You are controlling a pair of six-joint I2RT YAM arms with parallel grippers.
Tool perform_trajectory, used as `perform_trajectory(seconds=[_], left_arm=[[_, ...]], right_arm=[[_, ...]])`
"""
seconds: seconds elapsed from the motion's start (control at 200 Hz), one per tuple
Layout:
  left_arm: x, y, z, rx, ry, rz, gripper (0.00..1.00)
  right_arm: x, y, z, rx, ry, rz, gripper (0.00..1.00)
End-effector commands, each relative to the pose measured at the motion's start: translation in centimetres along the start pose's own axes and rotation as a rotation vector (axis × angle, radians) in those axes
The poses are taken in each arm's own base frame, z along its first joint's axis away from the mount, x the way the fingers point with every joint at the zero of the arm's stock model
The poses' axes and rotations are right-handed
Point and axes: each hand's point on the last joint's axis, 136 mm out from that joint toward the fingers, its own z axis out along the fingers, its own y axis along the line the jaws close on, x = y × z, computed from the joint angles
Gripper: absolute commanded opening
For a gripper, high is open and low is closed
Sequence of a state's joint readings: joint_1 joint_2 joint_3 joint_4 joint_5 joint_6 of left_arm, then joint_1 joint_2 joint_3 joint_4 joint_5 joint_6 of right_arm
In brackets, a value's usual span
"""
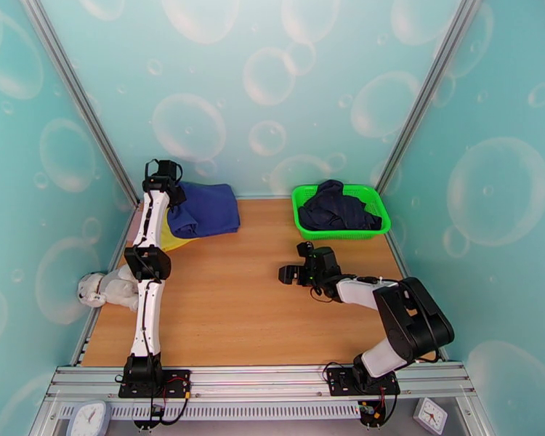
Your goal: Fold and stack the trousers
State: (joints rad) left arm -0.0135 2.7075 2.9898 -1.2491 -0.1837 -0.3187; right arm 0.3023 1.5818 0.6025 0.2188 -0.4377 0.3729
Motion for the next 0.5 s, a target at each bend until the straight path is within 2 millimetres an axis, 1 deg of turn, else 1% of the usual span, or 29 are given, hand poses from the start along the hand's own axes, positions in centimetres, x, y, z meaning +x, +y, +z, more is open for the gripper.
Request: perform_trajectory(seconds=[0.0,0.05,0.11,0.175,0.205,0.245,0.285,0.31,0.35,0.385,0.405,0.425,0.445,0.485,0.49,0.495], left_arm=[[-3.4,0.2,-2.1,0.039,-0.115,-0.061,0.00],[-4.0,-0.1,-3.7,0.050,-0.136,-0.064,0.00],[-4.9,0.0,-6.4,0.062,-0.165,-0.083,0.00],[-5.8,1.3,-9.6,0.040,-0.195,-0.121,0.00],[-6.0,2.0,-10.4,0.034,-0.198,-0.136,0.00],[-6.1,3.0,-10.7,0.032,-0.191,-0.147,0.00],[-5.8,4.1,-9.7,0.023,-0.165,-0.155,0.00],[-5.4,4.9,-8.6,0.008,-0.143,-0.159,0.00],[-4.4,5.7,-6.1,-0.010,-0.095,-0.155,0.00],[-3.3,6.3,-3.5,-0.017,-0.050,-0.150,0.00],[-2.7,6.6,-2.1,-0.023,-0.027,-0.150,0.00],[-2.2,6.8,-0.9,-0.022,-0.007,-0.155,0.07],[-1.7,6.8,0.4,-0.018,0.008,-0.157,0.16],[-0.6,6.1,2.8,0.027,0.045,-0.152,0.45],[-0.5,6.1,3.0,0.032,0.046,-0.151,0.50],[-0.4,5.9,3.3,0.041,0.052,-0.149,0.59]], right_arm=[[0.8,0.2,0.7,-0.013,0.042,-0.019,0.99],[0.8,0.1,0.7,-0.006,0.042,-0.019,0.99],[0.8,0.0,0.7,-0.003,0.043,-0.019,0.99],[1.0,0.0,0.9,-0.003,0.047,-0.017,0.99],[1.0,-0.1,0.9,-0.001,0.048,-0.017,0.99],[0.9,-0.1,1.0,-0.003,0.050,-0.015,0.99],[1.0,0.0,1.1,-0.006,0.052,-0.016,0.99],[1.0,0.1,1.1,-0.009,0.053,-0.017,0.99],[0.9,0.1,1.1,-0.009,0.054,-0.019,0.99],[0.9,0.1,1.2,-0.005,0.052,-0.021,0.99],[1.4,-0.1,1.1,0.004,0.073,-0.013,0.99],[1.5,-0.2,1.2,0.007,0.077,-0.012,0.99],[1.6,-0.3,1.2,0.009,0.078,-0.013,0.99],[1.7,-0.4,1.2,0.014,0.084,-0.013,0.99],[1.7,-0.4,1.2,0.014,0.085,-0.013,0.99],[1.7,-0.4,1.2,0.015,0.084,-0.012,0.99]])
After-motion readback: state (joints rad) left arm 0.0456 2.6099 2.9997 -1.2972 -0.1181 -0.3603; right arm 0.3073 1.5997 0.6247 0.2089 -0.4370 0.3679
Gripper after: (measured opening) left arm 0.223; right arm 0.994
